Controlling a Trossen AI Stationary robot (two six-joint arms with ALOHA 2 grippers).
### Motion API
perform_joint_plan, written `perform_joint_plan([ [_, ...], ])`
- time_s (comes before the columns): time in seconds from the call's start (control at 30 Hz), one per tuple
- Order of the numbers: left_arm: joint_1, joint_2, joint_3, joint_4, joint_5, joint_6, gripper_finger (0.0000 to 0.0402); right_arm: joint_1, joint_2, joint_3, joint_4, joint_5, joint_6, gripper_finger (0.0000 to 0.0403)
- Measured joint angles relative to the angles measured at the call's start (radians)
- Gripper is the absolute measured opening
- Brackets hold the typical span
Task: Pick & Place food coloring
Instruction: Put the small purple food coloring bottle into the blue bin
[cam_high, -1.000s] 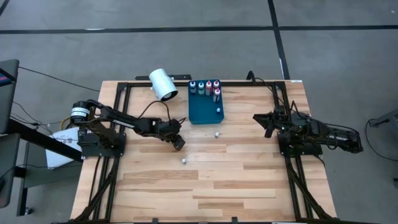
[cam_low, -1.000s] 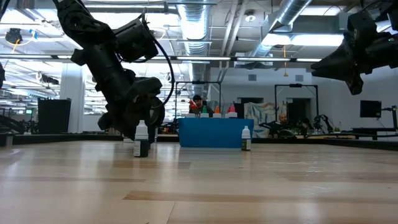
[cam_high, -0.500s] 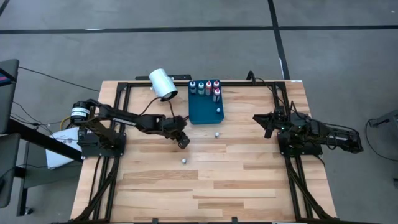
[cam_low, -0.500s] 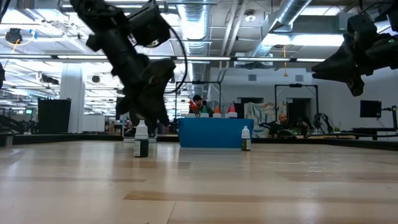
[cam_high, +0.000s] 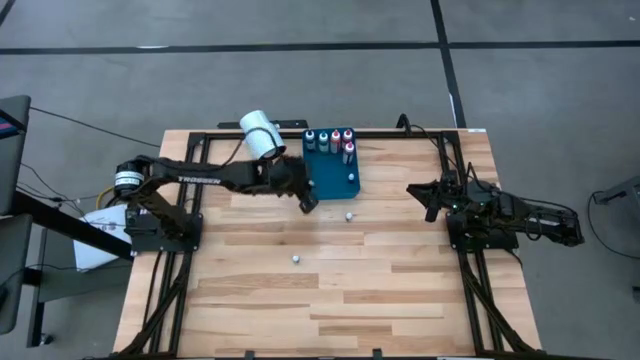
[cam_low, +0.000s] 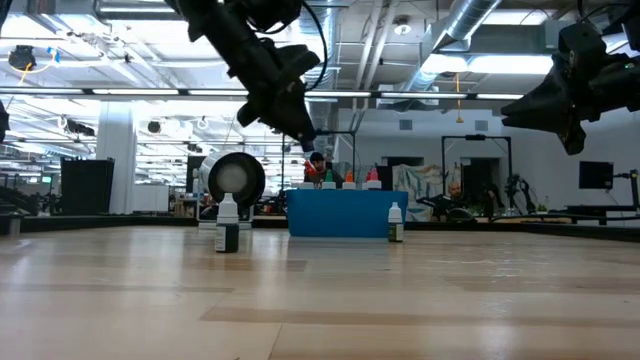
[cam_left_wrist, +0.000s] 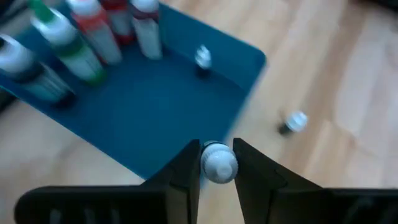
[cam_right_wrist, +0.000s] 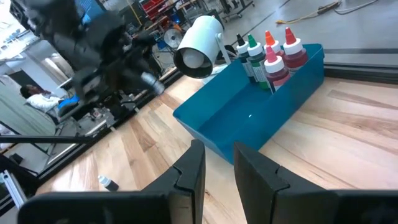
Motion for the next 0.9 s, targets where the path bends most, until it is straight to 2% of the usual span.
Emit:
perform_joint_plan([
  [0.17, 0.093, 0.007, 0.034, 0.009, -0.006, 0.075, 0.0072, 0.0, 0.0, 0.0, 0.0, 0.0, 0.0, 0.0071],
  [0.33, 0.159, 0.032, 0.037, 0.06, 0.05, 0.115, 0.0073, 0.0, 0.0, 0.0, 0.0, 0.0, 0.0, 0.0071],
  [0.43, 0.165, 0.069, 0.048, 0.096, 0.085, 0.135, 0.0074, -0.001, 0.0, 0.0, 0.0, 0.0, 0.0, 0.0071],
  [0.6, 0.149, 0.176, 0.13, 0.054, 0.085, 0.19, 0.0074, -0.008, 0.003, -0.001, 0.001, 0.001, 0.011, 0.0071],
  [0.9, 0.144, 0.351, 0.326, -0.112, 0.076, 0.281, 0.0074, -0.013, 0.004, -0.001, 0.0, 0.001, 0.01, 0.0071],
])
